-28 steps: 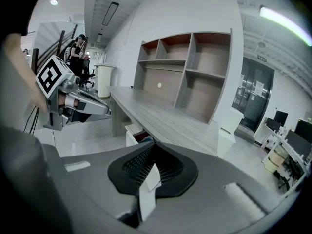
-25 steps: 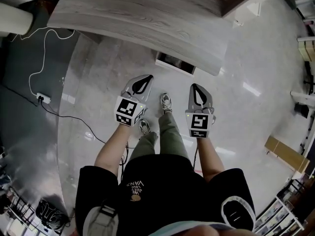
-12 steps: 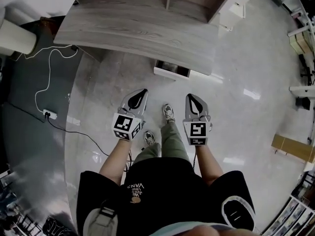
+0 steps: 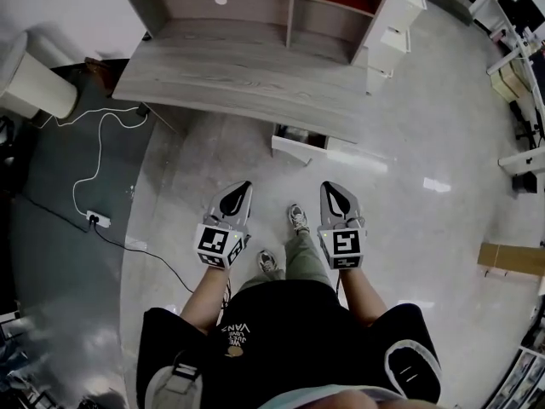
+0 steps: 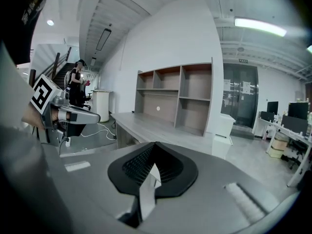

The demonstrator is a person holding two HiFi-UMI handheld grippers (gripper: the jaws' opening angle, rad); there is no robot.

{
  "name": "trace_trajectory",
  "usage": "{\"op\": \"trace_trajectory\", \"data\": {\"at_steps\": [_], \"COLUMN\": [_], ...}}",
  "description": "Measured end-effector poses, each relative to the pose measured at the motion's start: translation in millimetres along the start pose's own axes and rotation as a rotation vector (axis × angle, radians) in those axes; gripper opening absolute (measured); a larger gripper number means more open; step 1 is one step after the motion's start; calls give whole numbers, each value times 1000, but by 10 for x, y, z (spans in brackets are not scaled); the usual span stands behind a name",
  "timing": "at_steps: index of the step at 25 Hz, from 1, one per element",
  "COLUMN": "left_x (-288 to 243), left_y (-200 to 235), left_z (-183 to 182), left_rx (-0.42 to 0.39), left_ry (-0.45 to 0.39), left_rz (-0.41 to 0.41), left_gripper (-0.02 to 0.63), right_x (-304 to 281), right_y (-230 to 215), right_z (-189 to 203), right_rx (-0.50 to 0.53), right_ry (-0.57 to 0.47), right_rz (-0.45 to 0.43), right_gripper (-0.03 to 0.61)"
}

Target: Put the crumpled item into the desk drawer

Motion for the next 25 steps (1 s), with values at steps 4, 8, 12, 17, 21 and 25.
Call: {"op": "trace_trajectory", "data": {"at_steps": [4, 8, 12, 17, 21, 25], "left_x": [242, 470, 659, 830, 900, 957], "left_y": [-31, -61, -97, -136, -181, -208], "left_z": [5, 39, 73, 99, 76, 50], "left_rx": [1, 5, 4, 5, -5, -11], "left_ry": [-13, -19, -16, -14, -20, -24], "left_rz": [-12, -31, -36, -36, -26, -19], "left_gripper": [52, 52, 52, 52, 52, 52], "right_x": [153, 280, 388, 489, 560, 605], "right_y": [143, 230, 279, 392, 473, 526], "right_z": [-70, -110, -105, -155, -199, -188], "right_rx": [14, 16, 15, 21, 19, 9], "right_ry": [-1, -25, -38, -24, -23, -22], "right_rz": [-20, -25, -21, -41, -48, -50], "right_gripper": [2, 2, 2, 2, 2, 2]}}
Point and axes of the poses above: the fingertips, and each gripper's own axes: x backward along the fingers, y to its left, z out of its underside, the point moved 5 cm from there along x, backward along the fingers, and after that the axes turned 8 degrees about y, right-handed, at the moved point
